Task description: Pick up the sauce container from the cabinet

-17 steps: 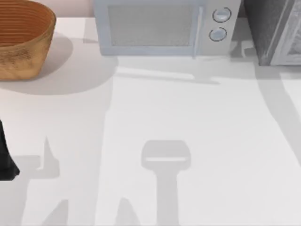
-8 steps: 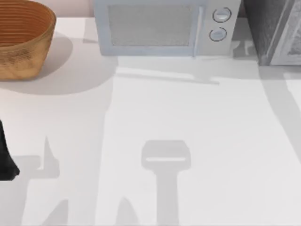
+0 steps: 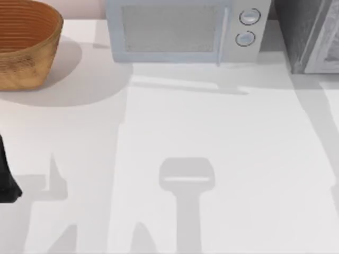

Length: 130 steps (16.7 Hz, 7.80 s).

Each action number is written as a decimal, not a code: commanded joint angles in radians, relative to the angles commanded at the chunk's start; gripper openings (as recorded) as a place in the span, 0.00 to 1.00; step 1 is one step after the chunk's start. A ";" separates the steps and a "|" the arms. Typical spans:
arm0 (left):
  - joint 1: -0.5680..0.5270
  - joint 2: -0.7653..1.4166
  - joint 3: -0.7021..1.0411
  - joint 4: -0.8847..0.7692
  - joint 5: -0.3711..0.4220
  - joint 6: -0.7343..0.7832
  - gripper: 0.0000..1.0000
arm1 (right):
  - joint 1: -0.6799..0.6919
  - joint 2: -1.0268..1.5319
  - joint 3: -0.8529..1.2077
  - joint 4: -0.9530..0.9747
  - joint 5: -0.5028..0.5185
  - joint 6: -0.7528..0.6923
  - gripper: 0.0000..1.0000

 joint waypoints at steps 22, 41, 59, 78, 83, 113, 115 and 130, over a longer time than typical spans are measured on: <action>0.000 0.000 0.000 0.000 0.000 0.000 1.00 | -0.006 0.020 0.020 0.006 -0.005 0.000 0.00; 0.000 0.000 0.000 0.000 0.000 0.000 1.00 | 0.164 -0.327 0.137 -0.461 0.157 0.002 0.00; 0.000 0.000 0.000 0.000 0.000 0.000 1.00 | 0.032 -0.884 -0.848 -0.070 0.030 -0.007 0.00; 0.000 0.000 0.000 0.000 0.000 0.000 1.00 | -0.102 -1.526 -1.902 0.378 -0.129 -0.019 0.00; 0.000 0.000 0.000 0.000 0.000 0.000 1.00 | -0.046 -1.425 -1.885 0.470 -0.123 -0.017 0.00; 0.000 0.000 0.000 0.000 0.000 0.000 1.00 | 0.764 0.520 -1.485 2.012 0.001 -0.008 0.00; 0.000 0.000 0.000 0.000 0.000 0.000 1.00 | 0.760 0.522 -1.486 2.009 -0.001 -0.006 0.00; 0.000 0.000 0.000 0.000 0.000 0.000 1.00 | 0.744 0.722 -1.224 1.953 -0.018 -0.010 0.15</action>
